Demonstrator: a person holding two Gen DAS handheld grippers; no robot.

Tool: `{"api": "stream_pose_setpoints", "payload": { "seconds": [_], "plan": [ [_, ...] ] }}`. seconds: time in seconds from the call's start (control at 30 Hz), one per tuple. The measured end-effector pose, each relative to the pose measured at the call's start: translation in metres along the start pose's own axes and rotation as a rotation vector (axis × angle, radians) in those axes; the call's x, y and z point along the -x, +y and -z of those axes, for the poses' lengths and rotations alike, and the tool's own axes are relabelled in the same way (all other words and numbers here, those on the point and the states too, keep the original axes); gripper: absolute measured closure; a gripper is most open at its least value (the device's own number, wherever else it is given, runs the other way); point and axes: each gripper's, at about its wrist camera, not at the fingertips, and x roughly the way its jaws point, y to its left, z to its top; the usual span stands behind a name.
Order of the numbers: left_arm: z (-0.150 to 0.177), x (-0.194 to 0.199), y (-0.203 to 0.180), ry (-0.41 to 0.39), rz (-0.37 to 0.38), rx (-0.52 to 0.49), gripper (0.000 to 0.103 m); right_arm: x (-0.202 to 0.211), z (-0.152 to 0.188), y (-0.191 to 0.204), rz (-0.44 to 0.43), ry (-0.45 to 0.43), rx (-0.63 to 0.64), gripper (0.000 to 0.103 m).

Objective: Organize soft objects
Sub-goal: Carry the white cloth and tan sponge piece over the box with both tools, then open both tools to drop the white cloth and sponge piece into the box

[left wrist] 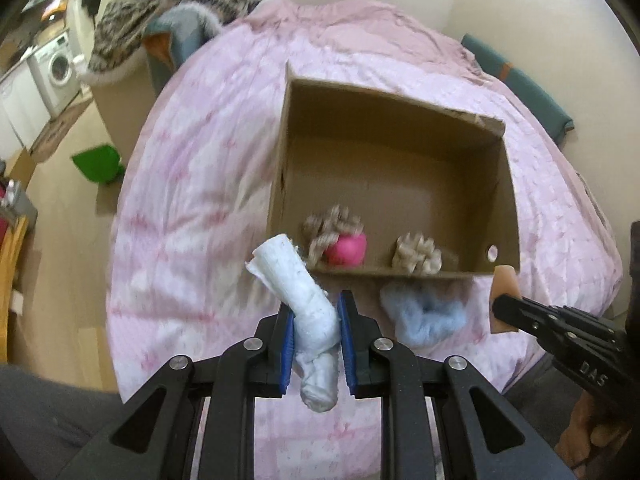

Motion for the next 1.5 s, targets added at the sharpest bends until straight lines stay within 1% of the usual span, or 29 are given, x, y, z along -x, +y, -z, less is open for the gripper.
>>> {"api": "stream_pose_setpoints", "payload": {
  "seconds": [0.3,0.43,0.57,0.67,0.77,0.83,0.93,1.1,1.23,1.33,1.43,1.5],
  "plan": [
    [-0.053,-0.014,-0.02,-0.051,-0.002,-0.07,0.085,-0.005,-0.05,-0.013,0.027,-0.062,0.015,0.097],
    [-0.075,-0.031,-0.028,-0.068,-0.006,-0.103,0.085,-0.014,-0.072,-0.023,0.046,-0.089,0.008,0.097],
    [-0.089,-0.053,-0.033,-0.073,0.003,-0.12,0.085,-0.028,-0.089,-0.035,0.045,-0.1,-0.015,0.097],
    [-0.091,-0.072,-0.035,-0.068,0.015,-0.13,0.085,-0.042,-0.092,-0.042,0.04,-0.098,-0.028,0.097],
    [-0.088,-0.09,-0.03,-0.053,0.033,-0.114,0.085,-0.059,-0.087,-0.047,0.04,-0.054,-0.048,0.097],
    [-0.087,-0.103,-0.028,-0.027,0.028,-0.105,0.085,-0.068,-0.083,-0.048,0.057,-0.026,-0.04,0.097],
    [-0.085,-0.114,-0.026,0.013,0.047,-0.079,0.085,-0.078,-0.081,-0.047,0.064,-0.001,-0.025,0.097],
    [-0.081,-0.119,-0.033,0.01,0.028,-0.115,0.085,-0.089,-0.082,-0.049,0.067,0.031,-0.038,0.097],
    [-0.078,-0.121,-0.032,0.02,0.047,-0.102,0.084,-0.094,-0.082,-0.05,0.068,0.053,-0.041,0.097],
    [-0.077,-0.122,-0.035,0.019,0.054,-0.114,0.084,-0.097,-0.081,-0.051,0.077,0.063,-0.044,0.097],
    [-0.077,-0.123,-0.036,0.033,0.077,-0.113,0.084,-0.097,-0.08,-0.051,0.079,0.066,-0.044,0.097],
    [-0.077,-0.122,-0.035,0.027,0.084,-0.11,0.084,-0.098,-0.08,-0.05,0.079,0.068,-0.041,0.097]
  ]
}}
